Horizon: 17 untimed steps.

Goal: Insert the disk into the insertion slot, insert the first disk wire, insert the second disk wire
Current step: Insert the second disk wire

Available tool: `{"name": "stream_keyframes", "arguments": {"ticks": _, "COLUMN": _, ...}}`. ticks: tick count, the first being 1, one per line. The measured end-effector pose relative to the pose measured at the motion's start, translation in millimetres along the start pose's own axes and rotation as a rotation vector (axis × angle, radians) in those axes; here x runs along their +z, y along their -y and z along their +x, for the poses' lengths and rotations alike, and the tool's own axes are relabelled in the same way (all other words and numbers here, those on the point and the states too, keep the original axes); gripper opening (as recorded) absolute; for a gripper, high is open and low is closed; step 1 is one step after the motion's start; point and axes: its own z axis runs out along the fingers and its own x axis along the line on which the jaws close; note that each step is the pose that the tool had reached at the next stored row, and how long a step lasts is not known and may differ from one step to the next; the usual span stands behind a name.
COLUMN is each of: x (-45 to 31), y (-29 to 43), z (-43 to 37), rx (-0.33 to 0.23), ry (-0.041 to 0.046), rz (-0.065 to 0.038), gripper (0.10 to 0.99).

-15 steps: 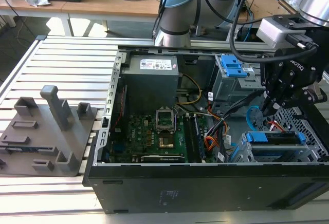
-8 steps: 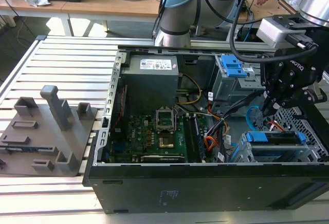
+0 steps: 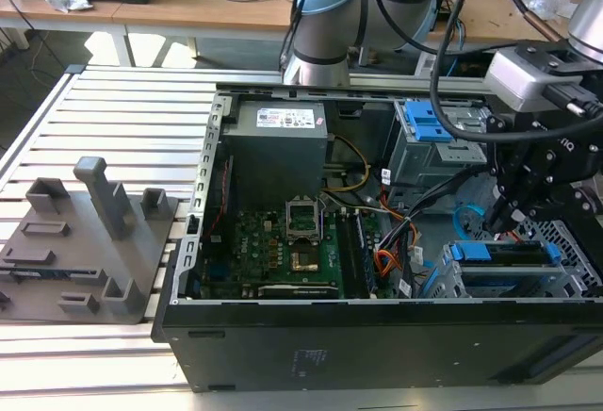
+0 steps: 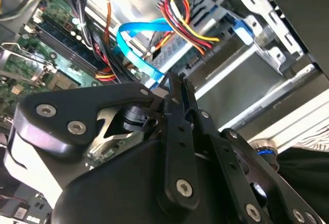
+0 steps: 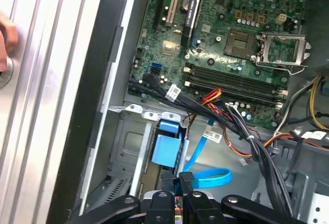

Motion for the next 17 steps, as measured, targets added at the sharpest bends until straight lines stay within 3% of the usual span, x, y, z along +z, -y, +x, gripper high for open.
{"name": "stream_keyframes", "arguments": {"ticks": 4, "x": 5.9, "y": 1.2, "z": 2.3, "rx": 0.000, "ry": 0.0008, "rz": -0.001, "gripper": 0.161}}
{"name": "stream_keyframes", "arguments": {"ticks": 11, "x": 6.8, "y": 1.6, "z": 2.6, "rx": 0.004, "ry": 0.0011, "rz": -0.001, "gripper": 0.161}}
{"name": "stream_keyframes", "arguments": {"ticks": 17, "x": 7.0, "y": 1.6, "z": 2.6, "rx": 0.088, "ry": 0.0052, "rz": -0.005, "gripper": 0.161}}
